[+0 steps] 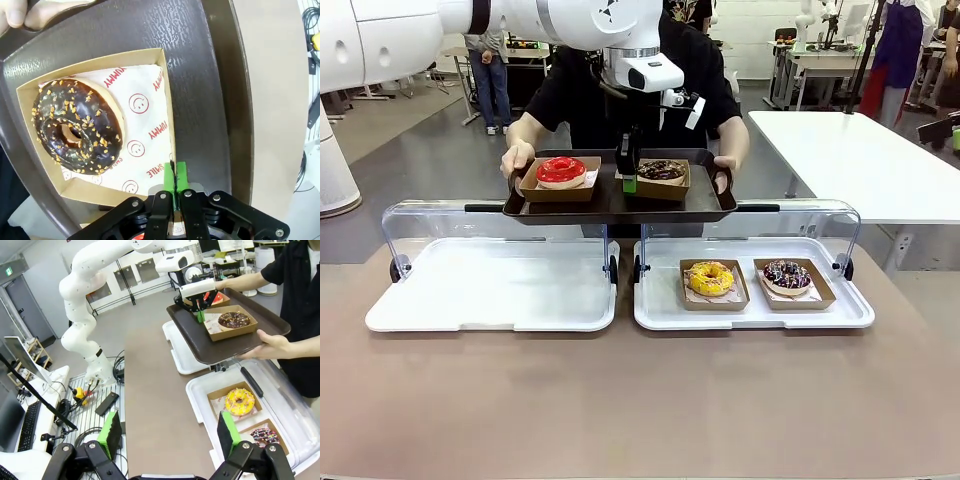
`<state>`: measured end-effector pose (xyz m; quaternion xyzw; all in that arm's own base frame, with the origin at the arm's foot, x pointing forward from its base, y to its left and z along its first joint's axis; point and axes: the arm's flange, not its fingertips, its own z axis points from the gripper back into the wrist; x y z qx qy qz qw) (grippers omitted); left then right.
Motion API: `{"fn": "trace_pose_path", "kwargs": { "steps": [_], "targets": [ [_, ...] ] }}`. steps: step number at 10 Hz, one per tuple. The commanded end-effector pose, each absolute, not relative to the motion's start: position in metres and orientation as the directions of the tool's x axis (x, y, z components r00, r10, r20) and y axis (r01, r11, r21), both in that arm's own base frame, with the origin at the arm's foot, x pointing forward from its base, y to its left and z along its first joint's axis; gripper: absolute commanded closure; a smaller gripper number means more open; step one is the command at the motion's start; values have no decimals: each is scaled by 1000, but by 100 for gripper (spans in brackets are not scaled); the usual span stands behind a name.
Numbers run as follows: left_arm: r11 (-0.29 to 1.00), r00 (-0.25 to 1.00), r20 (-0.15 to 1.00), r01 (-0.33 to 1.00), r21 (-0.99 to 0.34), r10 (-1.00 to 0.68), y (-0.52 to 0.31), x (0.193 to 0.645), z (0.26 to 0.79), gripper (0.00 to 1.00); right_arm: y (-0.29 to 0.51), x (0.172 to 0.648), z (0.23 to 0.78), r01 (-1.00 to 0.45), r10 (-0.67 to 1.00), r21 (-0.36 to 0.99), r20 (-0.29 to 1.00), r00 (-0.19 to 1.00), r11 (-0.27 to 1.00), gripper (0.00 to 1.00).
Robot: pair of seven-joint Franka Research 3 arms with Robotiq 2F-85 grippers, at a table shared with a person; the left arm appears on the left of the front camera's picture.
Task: Provide the desired donut to the person.
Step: Place the picked Paper togo box onto the Handle tray extended by the person.
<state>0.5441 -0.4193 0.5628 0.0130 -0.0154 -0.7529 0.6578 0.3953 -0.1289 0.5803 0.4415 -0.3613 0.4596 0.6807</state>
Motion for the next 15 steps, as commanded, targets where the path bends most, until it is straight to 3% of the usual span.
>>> {"fn": "trace_pose_path", "kwargs": {
  "steps": [1,2,3,5,6,8,15],
  "targets": [
    [-94,-95,34,995,40,-995,-413,533,560,46,-128,395,582,-947,294,263,905,308,183,0],
    [-97,-98,40,995,35,-994,-412,535,561,40,-128,395,582,-947,294,263,905,308,183,0],
    [-94,-95,49,995,33,-994,-412,534,562,0,-128,395,582,-947,294,263,905,308,183,0],
    [-92,-94,61,995,34,-994,-410,534,568,0,-128,395,582,-947,294,263,905,308,183,0],
    [-90,-92,70,995,36,-993,-408,533,571,19,-128,395,582,-947,294,263,905,308,183,0],
    [-85,-88,80,996,41,-993,-405,534,575,0,-128,395,582,-947,294,263,905,308,183,0],
    [-91,-90,70,996,-5,-993,-390,527,594,0,-128,395,582,-947,294,263,905,308,183,0]
  ]
}}
